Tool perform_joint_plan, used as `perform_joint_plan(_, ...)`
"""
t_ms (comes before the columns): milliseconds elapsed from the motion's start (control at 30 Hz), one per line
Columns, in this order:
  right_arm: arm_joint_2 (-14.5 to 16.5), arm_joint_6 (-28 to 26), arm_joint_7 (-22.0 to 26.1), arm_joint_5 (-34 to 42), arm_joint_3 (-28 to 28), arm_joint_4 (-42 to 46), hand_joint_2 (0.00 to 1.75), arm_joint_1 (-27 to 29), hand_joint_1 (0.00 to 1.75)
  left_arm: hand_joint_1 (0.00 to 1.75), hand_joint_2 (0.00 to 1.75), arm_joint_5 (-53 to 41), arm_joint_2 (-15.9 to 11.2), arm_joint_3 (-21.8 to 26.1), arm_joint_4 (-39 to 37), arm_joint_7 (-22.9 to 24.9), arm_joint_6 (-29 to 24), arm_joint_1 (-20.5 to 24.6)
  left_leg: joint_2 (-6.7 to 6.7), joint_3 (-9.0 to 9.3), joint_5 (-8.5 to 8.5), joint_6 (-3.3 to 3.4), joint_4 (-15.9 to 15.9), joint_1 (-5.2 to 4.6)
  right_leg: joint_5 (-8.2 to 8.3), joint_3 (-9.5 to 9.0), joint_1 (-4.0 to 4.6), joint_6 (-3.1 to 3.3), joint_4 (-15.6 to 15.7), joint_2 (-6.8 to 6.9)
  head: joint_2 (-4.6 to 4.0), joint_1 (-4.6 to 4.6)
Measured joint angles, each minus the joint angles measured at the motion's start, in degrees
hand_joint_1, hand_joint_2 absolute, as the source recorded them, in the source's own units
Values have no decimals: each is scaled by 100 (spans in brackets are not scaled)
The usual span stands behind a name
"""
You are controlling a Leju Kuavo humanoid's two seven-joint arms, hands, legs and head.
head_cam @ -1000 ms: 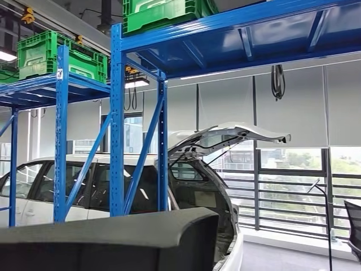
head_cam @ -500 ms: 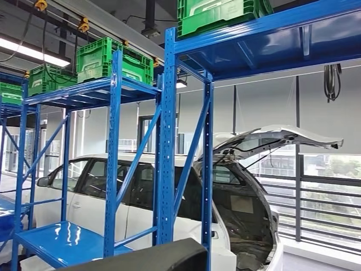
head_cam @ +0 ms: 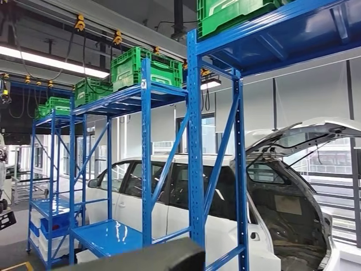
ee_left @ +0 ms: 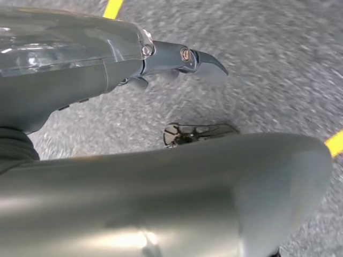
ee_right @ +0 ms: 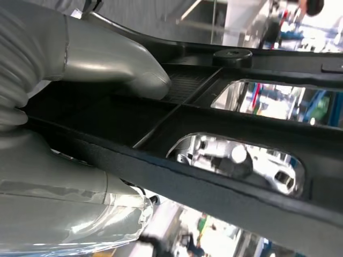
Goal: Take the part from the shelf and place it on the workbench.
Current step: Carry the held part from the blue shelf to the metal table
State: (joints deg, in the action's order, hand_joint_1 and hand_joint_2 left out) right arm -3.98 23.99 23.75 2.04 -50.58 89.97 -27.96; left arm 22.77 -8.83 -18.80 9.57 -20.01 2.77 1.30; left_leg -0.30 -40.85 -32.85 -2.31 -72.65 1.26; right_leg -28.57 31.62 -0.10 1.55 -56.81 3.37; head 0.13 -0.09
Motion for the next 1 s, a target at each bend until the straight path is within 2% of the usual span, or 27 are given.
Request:
perform_joint_plan(33,4,-1,-10,6,-11,-1,175,0,175,0,0,1,1,-1,0,18,2,-8,66,213,192,-5,360,6,-8,-7,-1,-13,-6,70,0,0)
perform_joint_plan(100,15,-4,-17,21,-27,2,175,3,175,0,0,1,5,-3,0,47,0,-7,339,648,471,22,1153,-18,-34,-15,25,-63,-30,188,0,-1)
perform_joint_plan(133,22,-5,-18,27,-35,4,175,6,175,0,0,3,9,-4,0,60,-1,-1,436,759,527,56,1380,-37,-44,-16,44,-94,-43,241,0,0)
perform_joint_plan(167,32,-5,-19,31,-46,5,175,11,175,0,0,7,15,-5,0,71,-2,0,477,784,522,97,1461,-61,-48,-17,62,-123,-48,297,0,0)
perform_joint_plan(233,54,-6,-20,37,-67,6,175,20,175,0,0,24,21,-7,0,98,-4,-22,358,757,543,182,1470,-72,-64,-31,57,-180,-48,381,0,0)
perform_joint_plan(267,65,-7,-20,39,-73,5,175,23,175,0,0,35,23,-7,-1,111,-10,-38,298,752,557,219,1476,-66,-115,-27,41,-210,-85,306,0,-1)
perform_joint_plan(300,73,-8,-19,44,-76,4,175,26,175,0,0,44,23,-6,-1,125,-16,-46,238,746,575,254,1482,-56,-225,17,22,-237,-214,166,0,-1)
perform_joint_plan(367,72,-10,-15,55,-75,-5,175,41,175,0,0,55,24,-5,-1,151,-28,-38,111,727,600,310,1486,-46,-591,267,-1,-267,-819,-171,0,0)
perform_joint_plan(400,67,-10,-11,60,-75,-13,175,56,175,0,0,59,24,-4,0,162,-32,-32,34,718,607,329,1485,-52,-772,451,-2,-264,-1231,-249,0,0)
perform_joint_plan(433,61,-10,-8,66,-74,-21,175,74,175,0,0,64,23,-4,0,170,-35,-32,-46,711,612,341,1483,-63,-876,605,-1,-257,-1563,-280,0,0)
perform_joint_plan(467,57,-9,-1,74,-74,-29,175,88,175,0,0,73,23,-4,-1,174,-38,-39,-129,708,617,348,1481,-78,-871,684,2,-242,-1719,-297,0,0)
perform_joint_plan(500,56,-8,6,83,-73,-36,175,97,175,0,0,85,22,-4,-1,175,-42,-51,-213,709,620,353,1480,-92,-750,658,7,-216,-1642,-316,0,0)
perform_joint_plan(533,55,-7,13,90,-70,-40,175,99,175,0,0,100,22,-4,-2,171,-45,-62,-294,715,622,355,1479,-106,-539,534,14,-178,-1347,-360,0,0)
perform_joint_plan(600,49,-5,26,95,-58,-40,175,100,175,0,0,140,28,-4,-1,144,-65,-72,-449,710,630,350,1474,-113,-121,218,25,-77,-579,-605,0,0)
perform_joint_plan(633,36,-5,35,94,-51,-36,175,105,175,0,0,160,28,-2,-1,125,-84,-69,-519,693,640,336,1470,-103,-6,118,30,-45,-329,-710,1,2)
perform_joint_plan(667,17,-5,45,93,-43,-26,175,114,175,0,0,176,23,2,0,105,-108,-71,-583,669,654,315,1468,-83,37,72,37,-27,-205,-777,1,3)
perform_joint_plan(733,-18,-9,63,91,-30,2,175,125,175,0,0,189,0,10,-4,80,-141,-93,-689,629,680,259,1476,-64,39,36,39,-28,-124,-695,1,4)
perform_joint_plan(767,-24,-16,69,90,-25,20,175,129,175,0,0,187,-9,11,-7,72,-147,-109,-641,608,663,232,1466,-73,42,12,24,-20,-62,-632,0,7)
perform_joint_plan(833,-32,-40,84,89,-20,55,175,146,175,0,0,181,-28,10,-13,69,-149,-109,-368,474,471,170,1210,-88,53,-35,-14,2,64,-492,0,14)
perform_joint_plan(867,-43,-57,89,85,-17,66,175,168,175,0,0,176,-32,9,-13,66,-148,-94,-203,337,304,133,918,-77,59,-39,-18,10,77,-414,0,18)
perform_joint_plan(900,-58,-75,95,77,-15,73,175,197,175,0,0,172,-39,9,-13,62,-149,-75,-109,168,133,96,551,-53,60,-38,-18,13,81,-329,0,17)
perform_joint_plan(933,-75,-95,96,67,-13,76,175,236,175,0,0,166,-43,9,-13,53,-146,-59,-65,20,17,61,223,-25,56,-37,-19,10,80,-241,0,17)
perform_joint_plan(967,-89,-118,97,56,-12,78,175,276,175,0,0,158,-44,9,-13,40,-140,-52,-38,-59,-13,28,39,4,50,-38,-22,2,78,-154,0,17)
perform_joint_plan(1000,-100,-139,98,50,-10,82,175,310,175,0,0,150,-46,9,-13,27,-133,-53,-13,-34,60,-1,67,31,42,-39,-27,-10,74,-78,0,17)
